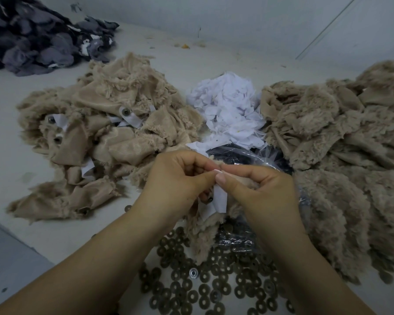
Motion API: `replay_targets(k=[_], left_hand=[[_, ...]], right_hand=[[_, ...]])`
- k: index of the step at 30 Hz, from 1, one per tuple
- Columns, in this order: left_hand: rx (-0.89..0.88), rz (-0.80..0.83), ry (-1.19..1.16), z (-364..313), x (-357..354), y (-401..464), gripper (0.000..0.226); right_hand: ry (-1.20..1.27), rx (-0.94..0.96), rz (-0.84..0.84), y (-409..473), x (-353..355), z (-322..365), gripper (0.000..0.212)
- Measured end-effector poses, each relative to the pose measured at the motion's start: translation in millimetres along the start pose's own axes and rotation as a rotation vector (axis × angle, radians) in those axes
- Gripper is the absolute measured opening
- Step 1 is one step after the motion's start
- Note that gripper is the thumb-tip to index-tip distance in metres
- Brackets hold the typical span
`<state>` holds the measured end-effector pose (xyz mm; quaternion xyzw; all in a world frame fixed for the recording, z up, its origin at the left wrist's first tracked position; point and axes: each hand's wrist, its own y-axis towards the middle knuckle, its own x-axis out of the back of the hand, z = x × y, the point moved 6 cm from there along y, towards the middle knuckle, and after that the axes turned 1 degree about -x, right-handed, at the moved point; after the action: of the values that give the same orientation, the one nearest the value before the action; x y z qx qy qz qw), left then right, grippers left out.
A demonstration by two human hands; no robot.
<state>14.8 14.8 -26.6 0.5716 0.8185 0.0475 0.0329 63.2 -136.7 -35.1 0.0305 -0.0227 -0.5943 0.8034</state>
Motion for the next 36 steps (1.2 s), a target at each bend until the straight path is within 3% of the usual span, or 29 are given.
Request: replay_targets(k=[7,11,15,21,27,30,33,36], left_hand=[[0.193,0.108,-0.355,8.2,-6.7,1.3,0.011],[0.230,0.074,-0.404,11.5,-6.9,0.4,0.012],[0.165,-0.014,-0.293,8.7,-6.3,-2.3,0.015],[-0.104,-0.100,0.026,-4.1,-4.4,-8.7,0.029],[-0.175,-0.135,0.124,-3.5,-8.4,-13.8,0.026],[-0.177,-0.108,0.160,-4.5,-8.4,-12.1,0.023],[-0.106,-0.055,0.192,-5.5,5.0,-2.7,0.023],[-0.005,0.093,0.475,-5.6,29.6,12.9,0.018]], right_hand=[[0.196,-0.089,0.066,2.1,-2.4,-10.2,0.019],[0.212,-0.123,0.051,2.6,-2.0,-14.4,0.020],[0.199,-0.100,0.019,2.7,-0.9,-14.4,0.015],[0.229,-0.120,-0.015,2.7,-0.6,-18.4,0.015],[0.202,-0.093,-0.003,1.5,-0.4,-17.5,0.009],[0.167,-0.074,0.014,1.7,-0.3,-13.4,0.011],[-0.030,0.054,-0.020,1.4,2.5,-3.4,0.020],[-0.136,0.085,-0.047,0.7,3.0,-2.0,0.032]])
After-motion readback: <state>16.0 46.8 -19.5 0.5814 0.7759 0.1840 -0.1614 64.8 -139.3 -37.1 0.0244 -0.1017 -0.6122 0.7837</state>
